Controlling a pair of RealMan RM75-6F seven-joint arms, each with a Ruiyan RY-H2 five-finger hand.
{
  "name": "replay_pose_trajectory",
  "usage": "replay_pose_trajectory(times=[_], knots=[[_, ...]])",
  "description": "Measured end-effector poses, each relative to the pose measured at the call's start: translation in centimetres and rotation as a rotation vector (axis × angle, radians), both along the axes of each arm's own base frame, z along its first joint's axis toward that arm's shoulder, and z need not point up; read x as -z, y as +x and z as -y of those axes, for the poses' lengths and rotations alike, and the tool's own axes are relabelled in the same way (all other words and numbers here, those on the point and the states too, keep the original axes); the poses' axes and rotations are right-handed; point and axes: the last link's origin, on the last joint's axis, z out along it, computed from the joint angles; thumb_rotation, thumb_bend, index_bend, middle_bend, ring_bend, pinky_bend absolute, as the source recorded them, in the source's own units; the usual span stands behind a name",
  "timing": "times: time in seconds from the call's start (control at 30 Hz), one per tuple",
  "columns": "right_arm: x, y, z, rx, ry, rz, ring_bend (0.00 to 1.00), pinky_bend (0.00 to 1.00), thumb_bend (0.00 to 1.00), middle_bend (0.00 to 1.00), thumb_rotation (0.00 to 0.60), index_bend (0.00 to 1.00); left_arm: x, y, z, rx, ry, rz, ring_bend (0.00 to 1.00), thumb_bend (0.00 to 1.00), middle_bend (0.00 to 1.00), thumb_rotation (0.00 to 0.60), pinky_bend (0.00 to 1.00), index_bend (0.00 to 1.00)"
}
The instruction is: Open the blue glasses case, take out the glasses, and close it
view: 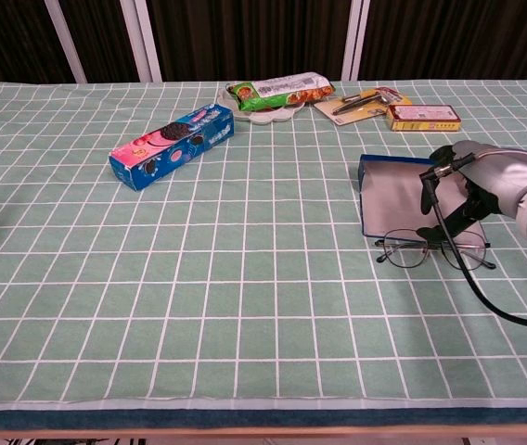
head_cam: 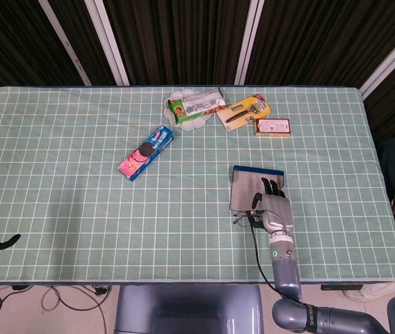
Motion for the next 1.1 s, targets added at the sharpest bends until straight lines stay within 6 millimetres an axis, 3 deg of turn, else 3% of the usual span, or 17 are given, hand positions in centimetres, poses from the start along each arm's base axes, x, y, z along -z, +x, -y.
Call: replay_pose_trajectory(times=[1.1], knots=[[0.5,-1.6,-0.3,0.055,0.027,-0.010,0.00,0.19,0.39,0.10,0.600,0.56,-0.1,0.0,0.0,-0.002,0.002,0.003,0.00,0.03,0.00,0.600,0.00,0.00]])
